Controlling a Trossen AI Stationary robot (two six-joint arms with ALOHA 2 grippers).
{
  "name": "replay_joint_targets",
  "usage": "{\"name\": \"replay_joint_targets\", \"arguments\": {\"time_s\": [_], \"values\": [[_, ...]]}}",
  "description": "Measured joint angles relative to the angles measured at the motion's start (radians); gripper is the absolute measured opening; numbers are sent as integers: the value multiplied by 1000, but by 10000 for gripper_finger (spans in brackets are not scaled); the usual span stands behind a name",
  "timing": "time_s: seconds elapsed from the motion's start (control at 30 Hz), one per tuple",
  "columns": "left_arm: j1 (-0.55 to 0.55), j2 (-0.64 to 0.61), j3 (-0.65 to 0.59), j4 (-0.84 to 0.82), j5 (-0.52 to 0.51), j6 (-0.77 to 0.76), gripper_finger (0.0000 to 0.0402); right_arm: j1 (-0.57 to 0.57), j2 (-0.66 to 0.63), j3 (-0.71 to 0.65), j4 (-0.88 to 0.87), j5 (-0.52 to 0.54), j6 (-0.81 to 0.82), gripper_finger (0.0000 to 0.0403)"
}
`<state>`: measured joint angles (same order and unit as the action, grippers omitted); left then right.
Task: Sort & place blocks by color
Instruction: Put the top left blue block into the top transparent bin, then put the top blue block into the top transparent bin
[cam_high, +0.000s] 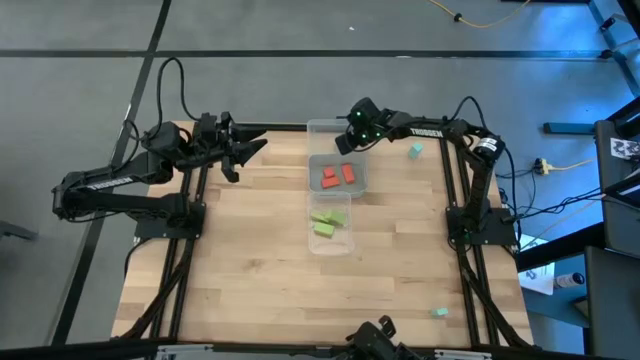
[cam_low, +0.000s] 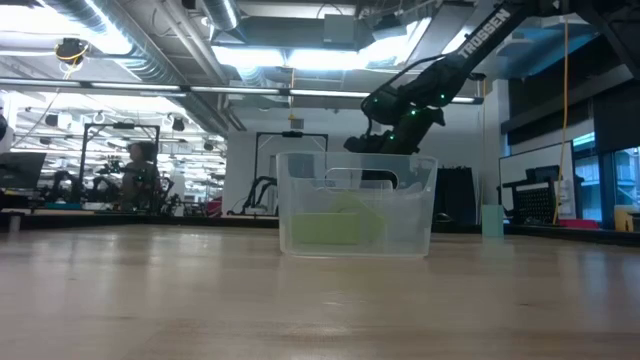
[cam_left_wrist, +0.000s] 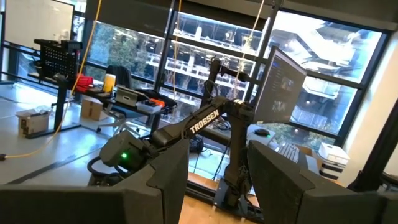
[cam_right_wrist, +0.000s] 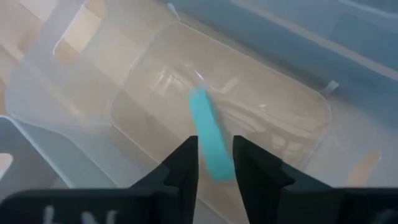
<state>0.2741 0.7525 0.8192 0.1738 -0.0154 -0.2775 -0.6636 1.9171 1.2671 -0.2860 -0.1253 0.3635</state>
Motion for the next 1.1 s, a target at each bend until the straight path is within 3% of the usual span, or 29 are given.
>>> {"name": "replay_joint_targets", "arguments": {"time_s": [0.33, 0.63, 0.77, 0.93, 1.1], "values": [[0, 0, 0, 0, 1, 0, 157, -2, -62, -2, 56, -32, -4, 109], [0, 0, 0, 0, 1, 0, 157, 6, -363, -9, -159, -65, -77, 182], [0, 0, 0, 0, 2, 0, 157, 66, -550, -115, -199, -91, -70, 218], [0, 0, 0, -1, 10, -1, 157, 175, -823, -394, -15, -102, 56, 232], [0, 0, 0, -6, 10, -1, 157, 290, -1055, -652, 419, -120, 193, 232]]}}
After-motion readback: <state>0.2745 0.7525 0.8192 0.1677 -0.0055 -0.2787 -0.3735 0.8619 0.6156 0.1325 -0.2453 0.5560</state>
